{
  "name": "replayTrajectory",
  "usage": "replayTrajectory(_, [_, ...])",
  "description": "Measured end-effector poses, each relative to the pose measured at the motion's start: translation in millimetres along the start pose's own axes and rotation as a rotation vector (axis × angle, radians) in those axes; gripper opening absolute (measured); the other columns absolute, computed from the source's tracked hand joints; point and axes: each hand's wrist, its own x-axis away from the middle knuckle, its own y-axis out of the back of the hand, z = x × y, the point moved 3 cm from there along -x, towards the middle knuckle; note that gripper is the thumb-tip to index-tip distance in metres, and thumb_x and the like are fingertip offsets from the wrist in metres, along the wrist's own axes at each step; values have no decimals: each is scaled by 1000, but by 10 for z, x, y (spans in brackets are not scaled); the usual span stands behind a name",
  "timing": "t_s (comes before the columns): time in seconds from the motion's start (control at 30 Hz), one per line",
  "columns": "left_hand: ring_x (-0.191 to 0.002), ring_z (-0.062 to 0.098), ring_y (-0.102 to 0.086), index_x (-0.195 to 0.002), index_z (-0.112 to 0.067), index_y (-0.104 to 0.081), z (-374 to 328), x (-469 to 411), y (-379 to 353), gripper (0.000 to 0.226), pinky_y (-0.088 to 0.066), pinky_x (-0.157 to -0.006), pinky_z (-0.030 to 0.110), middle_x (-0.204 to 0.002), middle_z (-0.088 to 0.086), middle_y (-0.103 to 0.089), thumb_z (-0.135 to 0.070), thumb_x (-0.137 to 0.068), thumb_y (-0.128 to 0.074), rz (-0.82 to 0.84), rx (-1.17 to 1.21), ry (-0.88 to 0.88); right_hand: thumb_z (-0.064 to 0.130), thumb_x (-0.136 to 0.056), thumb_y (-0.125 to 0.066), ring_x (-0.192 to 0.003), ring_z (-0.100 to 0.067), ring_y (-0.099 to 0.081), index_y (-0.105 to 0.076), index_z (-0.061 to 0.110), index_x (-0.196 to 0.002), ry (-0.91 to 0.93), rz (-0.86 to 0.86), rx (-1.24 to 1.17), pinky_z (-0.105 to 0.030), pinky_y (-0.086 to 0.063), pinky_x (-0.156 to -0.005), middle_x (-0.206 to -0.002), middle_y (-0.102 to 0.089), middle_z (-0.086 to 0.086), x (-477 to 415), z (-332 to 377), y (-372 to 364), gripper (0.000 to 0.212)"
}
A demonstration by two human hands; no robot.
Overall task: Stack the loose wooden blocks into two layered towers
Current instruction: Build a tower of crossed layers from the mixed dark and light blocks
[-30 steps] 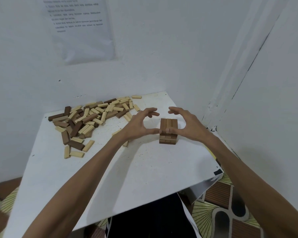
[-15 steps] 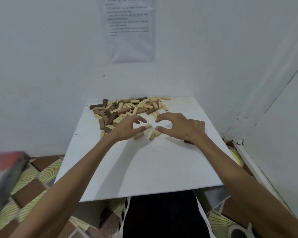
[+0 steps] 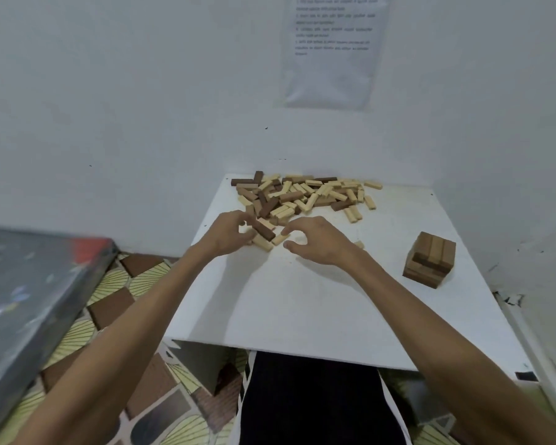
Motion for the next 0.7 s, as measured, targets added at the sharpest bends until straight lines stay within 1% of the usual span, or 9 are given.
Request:
replayTrajectory(0.07, [-107,16,-60,-108,-23,-71,86,-73,-22,17,-38,-80,23,-113,-10,-66,-25,-91,-72,-24,2,49,37,-95,-67,-119,-18,-58,-70,25,-120,-8,9,15,-37,-50,-89,-129,-66,4,-151,20,-61,27])
replayTrajectory(0.17, [-100,16,-60,-120,-15,-64,141,-185,-128,44,-42,-75,25,-114,-7,-64,-32,-83,-82,-42,57,115,30,-96,-66,-118,-21,-60,-71,21,-123,-18,24,38,-43,-52,-95,-127,-68,-2,-413,-4,-119,29])
replayTrajectory(0.23, [-97,15,-55,-125,-13,-58,150,-266,-216,59,-44,-77,27,-112,-7,-60,-34,-78,-85,-77,103,174,24,-96,-65,-114,-23,-63,-72,16,-122,-2,28,60,-44,-53,-93,-121,-71,-4,-610,-45,-153,28])
replayTrajectory(0.3, [-99,18,-57,-130,-12,-52,174,-354,-298,68,-44,-76,29,-114,-4,-60,-38,-76,-85,-123,120,239,19,-97,-63,-105,-22,-66,-73,15,-117,34,9,74,-42,-55,-87,-113,-73,-3,-794,-70,-171,23])
replayTrajectory(0.37, [-103,24,-57,-128,-10,-50,226,-445,-368,76,-44,-75,32,-115,3,-59,-46,-71,-85,-164,113,301,15,-97,-65,-109,-18,-63,-73,18,-117,82,-9,90,-36,-53,-86,-117,-71,1,-964,-88,-181,22])
replayTrajectory(0.47, [-109,28,-51,-126,-8,-48,289,-542,-449,83,-45,-79,34,-117,8,-55,-52,-67,-87,-191,79,356,9,-92,-67,-120,-19,-56,-70,16,-122,91,5,162,-39,-51,-93,-127,-66,0,-1178,-136,-220,31])
replayTrajectory(0.6, [-115,27,-49,-133,-5,-41,331,-564,-484,88,-41,-82,32,-122,9,-52,-47,-71,-87,-149,76,382,15,-85,-76,-138,-31,-47,-55,12,-143,143,50,385,-48,-43,-109,-145,-58,-9,-1385,-199,-305,62])
replayTrajectory(0.63, [-114,26,-50,-137,-5,-38,348,-555,-480,90,-41,-82,32,-122,9,-52,-45,-72,-86,-129,83,395,18,-85,-77,-139,-31,-46,-51,15,-147,141,55,404,-49,-43,-108,-145,-58,-8,-1412,-211,-314,68])
replayTrajectory(0.7, [-106,26,-56,-138,-5,-35,401,-522,-477,90,-46,-75,33,-114,9,-59,-46,-73,-83,-96,111,424,20,-86,-75,-135,-30,-47,-46,19,-150,133,35,443,-47,-47,-101,-140,-63,-5,-1417,-213,-313,70])
